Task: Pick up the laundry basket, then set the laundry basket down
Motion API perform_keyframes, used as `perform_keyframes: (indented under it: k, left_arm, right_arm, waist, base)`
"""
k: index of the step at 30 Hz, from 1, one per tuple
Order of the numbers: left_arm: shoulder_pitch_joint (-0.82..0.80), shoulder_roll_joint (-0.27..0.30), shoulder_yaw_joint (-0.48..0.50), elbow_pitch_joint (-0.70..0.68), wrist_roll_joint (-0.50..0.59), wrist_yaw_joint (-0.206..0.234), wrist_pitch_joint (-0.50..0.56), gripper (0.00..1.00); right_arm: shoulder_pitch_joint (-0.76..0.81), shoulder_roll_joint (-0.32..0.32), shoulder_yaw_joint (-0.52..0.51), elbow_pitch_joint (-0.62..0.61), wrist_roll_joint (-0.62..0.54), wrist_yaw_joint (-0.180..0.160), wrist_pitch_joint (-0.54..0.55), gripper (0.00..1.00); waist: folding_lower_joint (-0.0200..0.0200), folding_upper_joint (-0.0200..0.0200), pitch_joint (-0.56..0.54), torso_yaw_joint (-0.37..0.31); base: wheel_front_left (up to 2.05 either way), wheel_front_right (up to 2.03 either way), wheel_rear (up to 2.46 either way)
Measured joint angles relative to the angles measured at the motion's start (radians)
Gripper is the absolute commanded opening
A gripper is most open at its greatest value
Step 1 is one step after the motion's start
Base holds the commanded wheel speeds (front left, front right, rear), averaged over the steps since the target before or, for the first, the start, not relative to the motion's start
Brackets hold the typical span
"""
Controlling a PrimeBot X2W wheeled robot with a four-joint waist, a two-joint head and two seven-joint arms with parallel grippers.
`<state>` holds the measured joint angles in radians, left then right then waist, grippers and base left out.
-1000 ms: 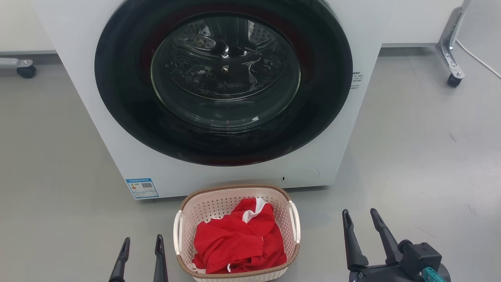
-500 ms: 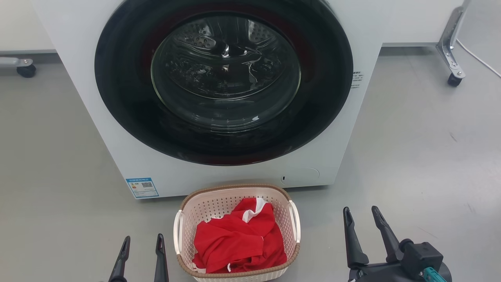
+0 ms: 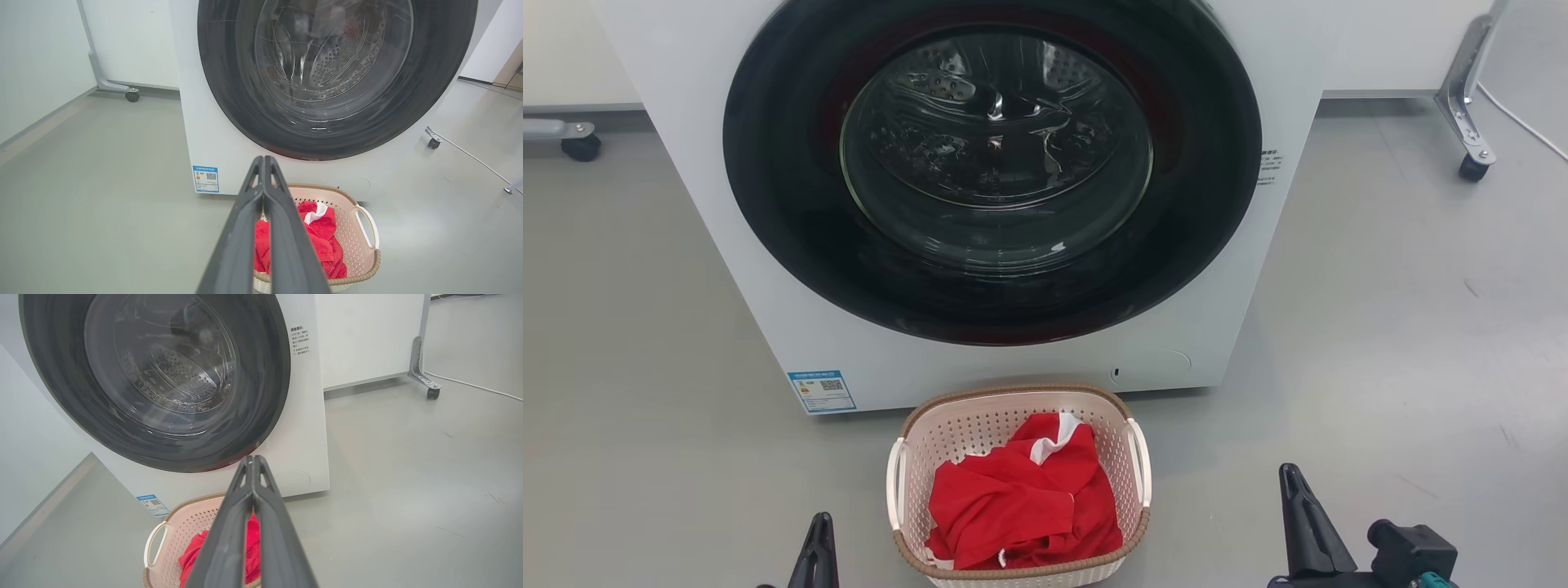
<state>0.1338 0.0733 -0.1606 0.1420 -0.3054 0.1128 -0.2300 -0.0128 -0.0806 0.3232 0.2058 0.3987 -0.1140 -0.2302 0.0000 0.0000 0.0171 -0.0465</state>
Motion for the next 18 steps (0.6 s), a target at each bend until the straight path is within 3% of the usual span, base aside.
perform_keyframes:
  k: [18]
  left_arm:
    - [-0.028, -0.006, 0.054, 0.026, -0.262, -0.044, 0.071, 0.0]
  right_arm:
    - [-0.006, 0.008, -0.09, 0.018, 0.244, 0.044, 0.072, 0.0]
  waist:
    - [0.0, 0.0, -0.003, 0.009]
  base:
    - [0.0, 0.0, 0.0]
